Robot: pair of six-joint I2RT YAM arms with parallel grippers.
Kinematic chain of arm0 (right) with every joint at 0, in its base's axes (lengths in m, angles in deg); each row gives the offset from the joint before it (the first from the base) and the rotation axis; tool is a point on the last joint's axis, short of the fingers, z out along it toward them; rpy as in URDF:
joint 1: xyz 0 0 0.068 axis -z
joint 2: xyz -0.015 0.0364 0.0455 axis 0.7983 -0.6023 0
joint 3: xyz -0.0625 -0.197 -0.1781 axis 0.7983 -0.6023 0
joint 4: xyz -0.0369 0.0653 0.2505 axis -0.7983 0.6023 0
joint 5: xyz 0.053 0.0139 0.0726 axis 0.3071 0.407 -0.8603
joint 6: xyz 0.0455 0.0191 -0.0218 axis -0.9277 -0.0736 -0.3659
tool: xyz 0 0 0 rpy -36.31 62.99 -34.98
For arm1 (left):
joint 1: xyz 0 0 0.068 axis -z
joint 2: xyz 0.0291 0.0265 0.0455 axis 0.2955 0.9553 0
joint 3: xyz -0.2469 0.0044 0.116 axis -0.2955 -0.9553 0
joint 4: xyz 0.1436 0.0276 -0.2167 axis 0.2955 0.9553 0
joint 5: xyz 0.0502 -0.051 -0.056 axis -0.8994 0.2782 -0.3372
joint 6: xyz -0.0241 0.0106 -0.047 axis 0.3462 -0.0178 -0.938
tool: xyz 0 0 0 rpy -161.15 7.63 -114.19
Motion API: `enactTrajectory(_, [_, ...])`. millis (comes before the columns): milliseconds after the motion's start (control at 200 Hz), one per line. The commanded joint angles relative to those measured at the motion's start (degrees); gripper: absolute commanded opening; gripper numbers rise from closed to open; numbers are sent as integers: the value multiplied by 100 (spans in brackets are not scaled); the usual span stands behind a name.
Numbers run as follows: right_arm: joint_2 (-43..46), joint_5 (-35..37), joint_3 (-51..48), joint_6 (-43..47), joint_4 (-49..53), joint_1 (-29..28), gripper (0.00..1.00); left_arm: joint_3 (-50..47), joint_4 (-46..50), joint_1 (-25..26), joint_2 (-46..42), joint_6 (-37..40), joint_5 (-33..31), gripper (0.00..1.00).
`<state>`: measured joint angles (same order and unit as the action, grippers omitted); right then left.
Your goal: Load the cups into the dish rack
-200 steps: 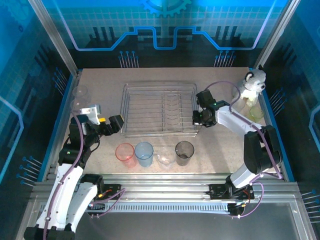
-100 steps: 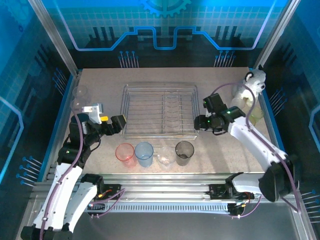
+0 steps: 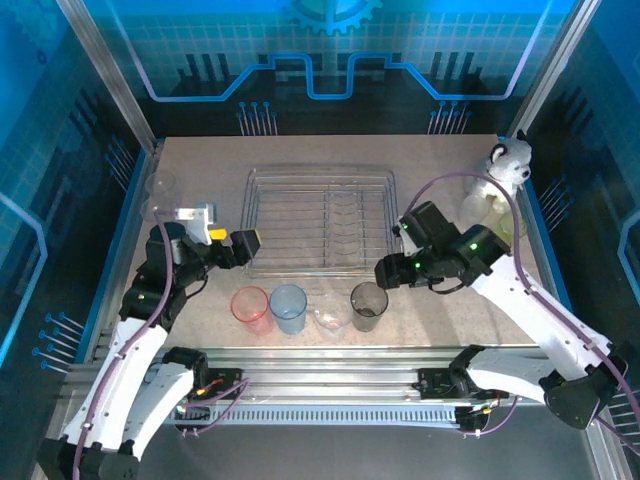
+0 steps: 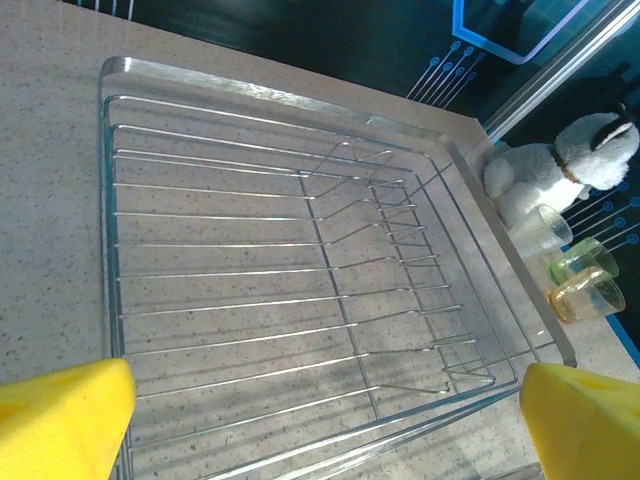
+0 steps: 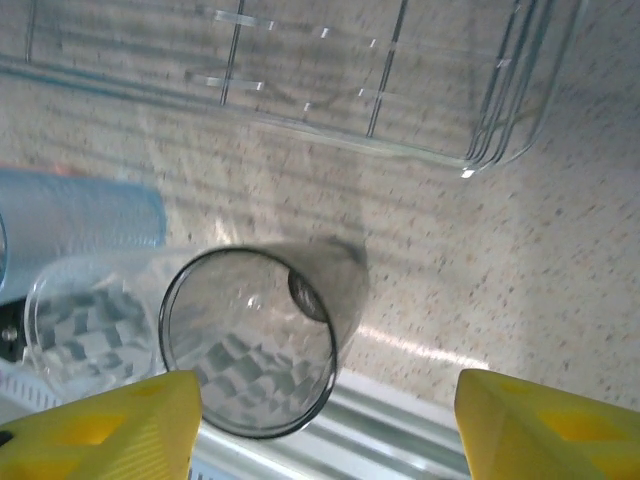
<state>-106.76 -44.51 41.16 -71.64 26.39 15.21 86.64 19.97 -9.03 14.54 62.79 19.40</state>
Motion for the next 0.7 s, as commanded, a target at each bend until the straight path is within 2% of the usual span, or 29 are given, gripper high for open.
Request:
enactTrajectory(0, [-184,220,29,-285,400,-296,68,26,-316,101,72,-1,149,99])
enactTrajectory(695, [-1550,691,-74,-271,302,-794,42,-96,-378,247,123,165,114,100])
